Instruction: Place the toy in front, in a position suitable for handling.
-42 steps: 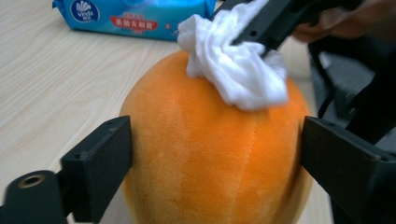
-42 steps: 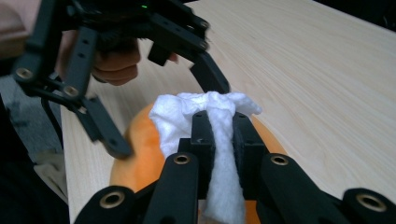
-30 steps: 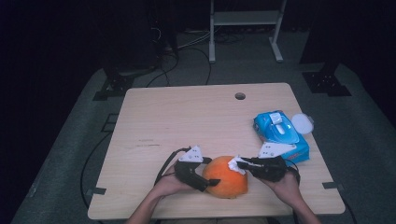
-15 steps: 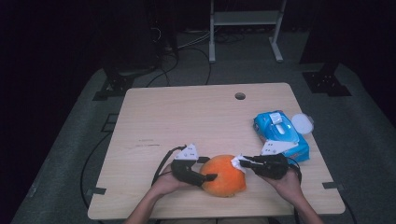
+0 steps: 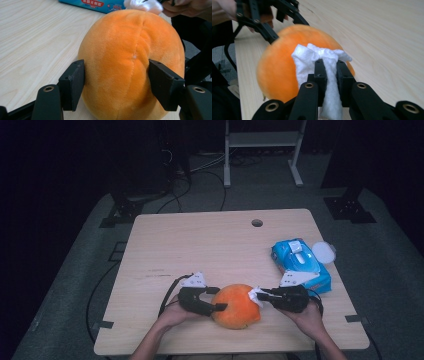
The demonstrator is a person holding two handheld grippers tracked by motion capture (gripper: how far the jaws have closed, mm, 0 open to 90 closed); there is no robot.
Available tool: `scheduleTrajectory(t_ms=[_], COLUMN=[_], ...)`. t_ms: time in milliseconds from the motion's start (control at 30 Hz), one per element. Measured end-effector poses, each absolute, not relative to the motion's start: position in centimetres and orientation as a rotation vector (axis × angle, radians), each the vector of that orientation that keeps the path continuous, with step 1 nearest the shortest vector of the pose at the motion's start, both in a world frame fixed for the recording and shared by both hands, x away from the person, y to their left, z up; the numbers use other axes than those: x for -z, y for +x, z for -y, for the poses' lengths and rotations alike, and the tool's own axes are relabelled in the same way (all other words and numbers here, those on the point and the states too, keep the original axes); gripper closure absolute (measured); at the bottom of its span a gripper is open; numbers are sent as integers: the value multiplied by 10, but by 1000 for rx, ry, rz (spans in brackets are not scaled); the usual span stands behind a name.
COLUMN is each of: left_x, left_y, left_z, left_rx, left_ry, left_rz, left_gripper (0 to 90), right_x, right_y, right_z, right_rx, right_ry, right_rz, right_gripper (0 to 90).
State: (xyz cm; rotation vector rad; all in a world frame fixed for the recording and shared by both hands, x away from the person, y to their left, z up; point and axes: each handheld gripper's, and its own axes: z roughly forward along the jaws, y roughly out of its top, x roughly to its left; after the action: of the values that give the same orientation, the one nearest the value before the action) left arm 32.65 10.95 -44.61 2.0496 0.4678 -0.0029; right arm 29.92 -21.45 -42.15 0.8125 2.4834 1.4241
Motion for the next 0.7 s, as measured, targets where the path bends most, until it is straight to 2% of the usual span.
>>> scheduleTrajectory(t_ms=[267, 333, 433, 700], left_x=[447, 447, 447, 446], left_y=[326, 325, 325, 326], left_z=[-105, -103, -104, -104], left_rx=[16, 7, 7, 34], left_ry=[2047, 2051, 2050, 2045], left_rz=[-448, -445, -444, -453], left_gripper=[304, 305, 311, 307], right_x=[421, 415, 411, 423], right_y=[299, 295, 290, 301], right_z=[211, 204, 195, 214], right_rx=[-1478, -1570, -1506, -1425], right_ry=[810, 753, 674, 809], right_rz=[-2494, -2506, -2507, -2506], right_gripper=[806, 806, 806, 807])
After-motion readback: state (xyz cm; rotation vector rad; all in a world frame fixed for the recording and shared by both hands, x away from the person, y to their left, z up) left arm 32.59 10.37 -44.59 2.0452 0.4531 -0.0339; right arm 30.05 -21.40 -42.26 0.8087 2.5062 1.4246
